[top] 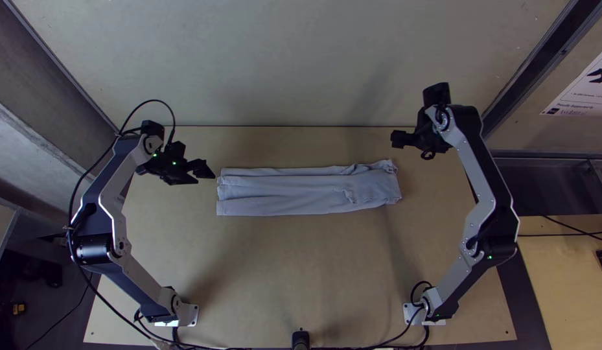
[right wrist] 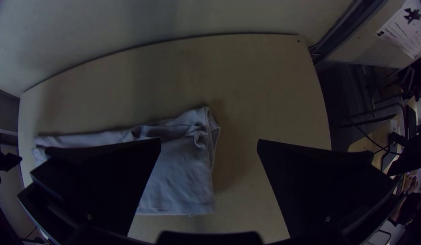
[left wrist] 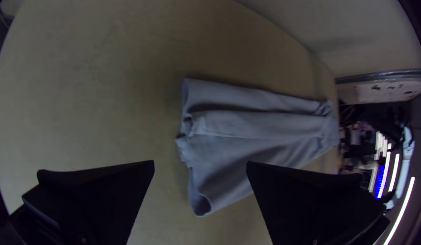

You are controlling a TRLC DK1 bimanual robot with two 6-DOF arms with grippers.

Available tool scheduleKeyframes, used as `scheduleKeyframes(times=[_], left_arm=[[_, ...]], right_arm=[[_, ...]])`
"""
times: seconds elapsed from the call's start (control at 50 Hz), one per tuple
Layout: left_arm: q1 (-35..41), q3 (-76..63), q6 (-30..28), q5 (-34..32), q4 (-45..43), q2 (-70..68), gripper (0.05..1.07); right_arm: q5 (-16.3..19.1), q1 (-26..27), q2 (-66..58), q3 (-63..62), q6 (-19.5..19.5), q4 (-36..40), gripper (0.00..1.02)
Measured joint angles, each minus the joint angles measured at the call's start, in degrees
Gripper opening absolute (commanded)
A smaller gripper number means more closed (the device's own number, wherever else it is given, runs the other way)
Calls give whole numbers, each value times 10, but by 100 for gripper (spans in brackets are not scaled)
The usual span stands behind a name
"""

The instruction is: Fold the t-shirt

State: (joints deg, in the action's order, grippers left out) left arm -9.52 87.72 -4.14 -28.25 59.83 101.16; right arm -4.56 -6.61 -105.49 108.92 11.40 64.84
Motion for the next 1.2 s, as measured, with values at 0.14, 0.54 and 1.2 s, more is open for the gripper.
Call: scheduleKeyframes(times=[0.14, 0.54, 1.2], left_arm=[[-36, -28, 0, -74, 0, -3, 103], [-79, -118, -35, -173, -33, -2, 103], [-35, -157, -6, -183, -169, 61, 103]], right_arm=[[0, 1, 40, 0, 15, 0, 99], [0, 31, 138, -15, 21, 2, 99], [0, 29, 218, -110, 21, 4, 99]])
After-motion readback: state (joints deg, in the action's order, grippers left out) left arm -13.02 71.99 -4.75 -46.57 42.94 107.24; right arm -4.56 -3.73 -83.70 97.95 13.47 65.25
